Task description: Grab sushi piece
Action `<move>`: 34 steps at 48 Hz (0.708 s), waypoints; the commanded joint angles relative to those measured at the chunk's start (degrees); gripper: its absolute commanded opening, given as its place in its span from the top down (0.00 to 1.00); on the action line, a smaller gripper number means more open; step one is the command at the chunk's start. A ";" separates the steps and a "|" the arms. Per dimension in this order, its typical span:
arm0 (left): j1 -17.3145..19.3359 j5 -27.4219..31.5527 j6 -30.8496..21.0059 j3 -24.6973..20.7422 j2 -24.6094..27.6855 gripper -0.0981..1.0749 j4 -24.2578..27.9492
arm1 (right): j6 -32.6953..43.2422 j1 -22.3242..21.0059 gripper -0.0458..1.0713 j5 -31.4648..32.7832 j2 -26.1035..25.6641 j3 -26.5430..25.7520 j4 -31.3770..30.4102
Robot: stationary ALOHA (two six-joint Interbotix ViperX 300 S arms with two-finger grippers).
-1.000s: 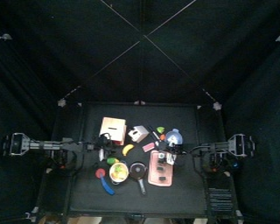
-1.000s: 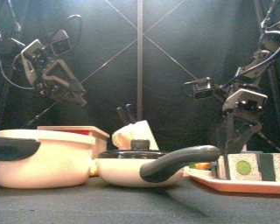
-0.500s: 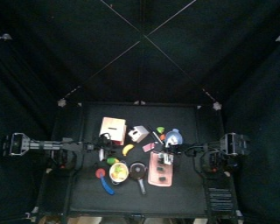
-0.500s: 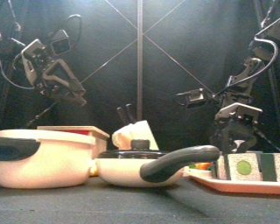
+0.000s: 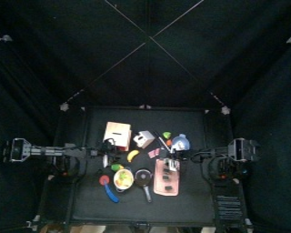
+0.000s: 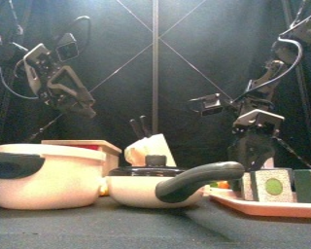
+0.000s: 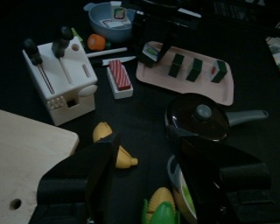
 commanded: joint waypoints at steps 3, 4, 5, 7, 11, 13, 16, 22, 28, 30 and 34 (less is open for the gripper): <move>0.00 -0.53 0.00 -0.62 0.00 0.20 -0.09 | -0.09 0.00 0.33 0.26 -2.11 -1.23 0.18; 0.00 -0.53 0.00 -0.62 0.00 0.20 -0.09 | -0.09 0.00 0.33 0.26 -2.11 -1.23 0.18; 0.00 -0.53 0.00 -0.62 0.00 0.20 -0.09 | -0.09 0.00 0.33 0.26 -2.20 -1.23 0.18; 0.00 -0.53 0.00 -0.62 0.00 0.20 -0.09 | -0.09 -0.09 0.33 0.26 -2.11 -1.23 0.18; -0.09 -0.53 0.00 -0.62 0.00 0.20 -0.09 | -0.09 0.00 0.33 0.35 -2.11 -1.14 -0.09; 0.00 -0.53 0.00 -0.62 0.00 0.20 -0.09 | -0.09 0.00 0.33 0.26 -2.11 -1.14 -0.18; 0.00 -0.44 0.00 -0.53 0.00 0.20 -0.09 | -0.09 0.00 0.33 0.09 -2.11 -1.05 0.00; 0.00 -0.70 0.00 -0.53 0.00 0.20 -0.09 | -0.09 0.00 0.33 0.00 -2.29 -1.49 -0.09; 0.00 -0.79 0.09 -0.44 0.00 0.20 -0.09 | -0.09 0.00 0.33 0.00 -2.99 -1.85 -0.09; 0.00 -0.79 0.09 -0.44 0.00 0.20 -0.09 | 0.00 0.00 0.33 -0.09 -3.16 -1.85 0.00; 0.00 -0.79 0.09 -0.44 0.00 0.20 -0.09 | 0.00 0.00 0.33 0.26 -3.87 -1.85 0.35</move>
